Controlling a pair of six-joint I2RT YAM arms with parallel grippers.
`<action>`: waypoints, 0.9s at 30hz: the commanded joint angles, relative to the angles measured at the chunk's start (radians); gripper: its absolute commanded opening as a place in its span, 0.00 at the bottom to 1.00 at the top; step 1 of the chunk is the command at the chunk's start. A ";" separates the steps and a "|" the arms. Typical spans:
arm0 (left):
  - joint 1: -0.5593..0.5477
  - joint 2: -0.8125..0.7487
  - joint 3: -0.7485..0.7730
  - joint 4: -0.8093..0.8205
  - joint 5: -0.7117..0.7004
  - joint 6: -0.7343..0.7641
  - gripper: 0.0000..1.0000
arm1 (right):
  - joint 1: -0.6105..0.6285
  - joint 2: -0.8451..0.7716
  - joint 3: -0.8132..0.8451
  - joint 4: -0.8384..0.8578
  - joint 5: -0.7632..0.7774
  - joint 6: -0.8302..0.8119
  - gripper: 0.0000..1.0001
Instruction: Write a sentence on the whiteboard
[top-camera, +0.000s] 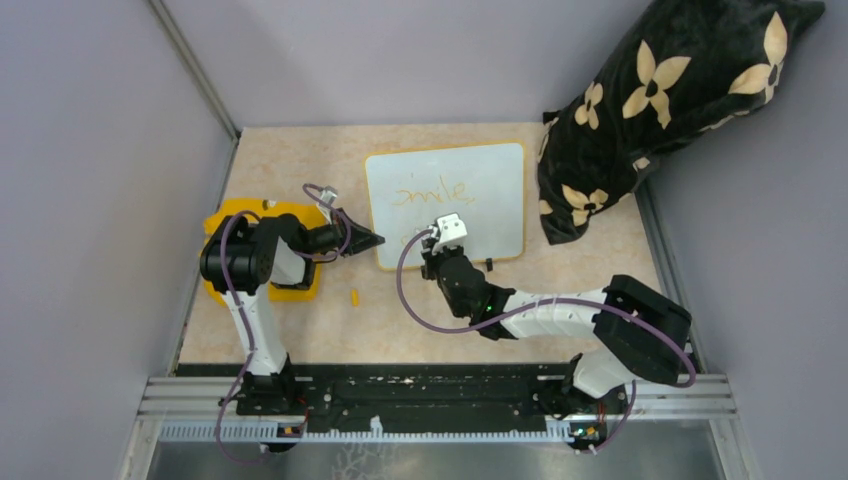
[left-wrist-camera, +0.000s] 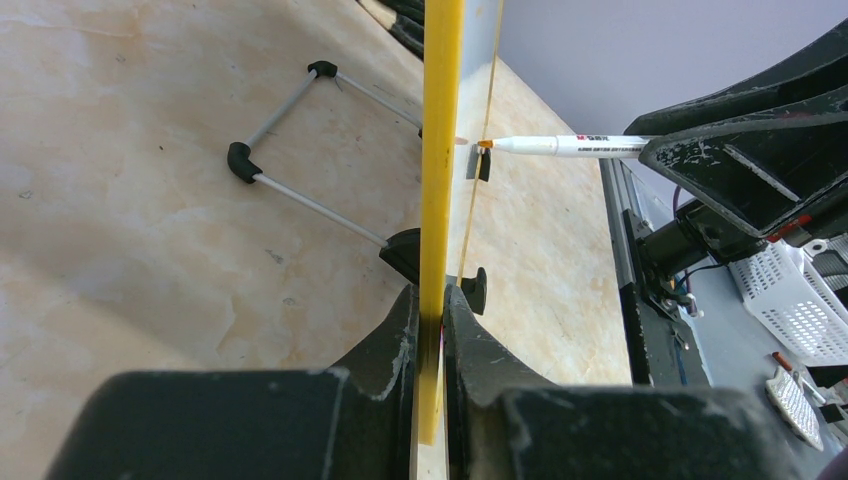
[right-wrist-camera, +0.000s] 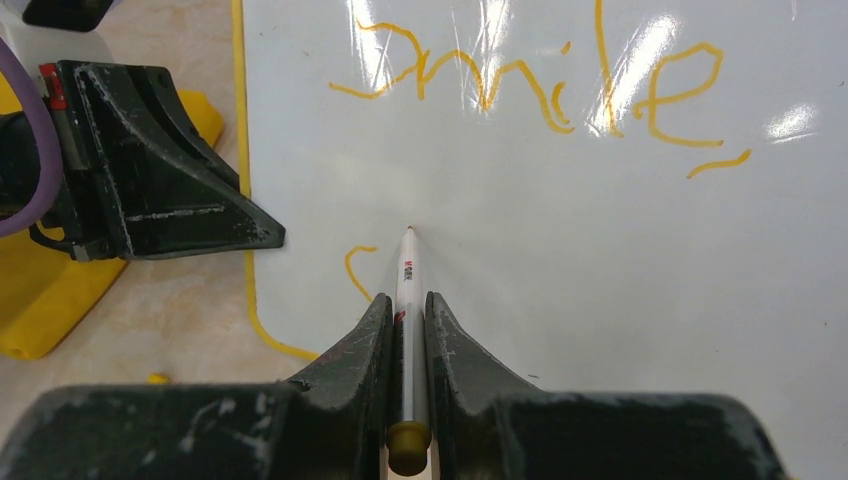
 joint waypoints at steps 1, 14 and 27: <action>-0.002 0.013 0.014 0.083 -0.040 0.022 0.00 | -0.008 0.012 0.004 0.000 0.000 0.033 0.00; -0.003 0.011 0.015 0.081 -0.042 0.020 0.00 | -0.008 -0.011 -0.053 -0.063 -0.006 0.097 0.00; -0.004 0.010 0.015 0.076 -0.039 0.023 0.00 | -0.007 -0.071 -0.110 -0.131 0.010 0.152 0.00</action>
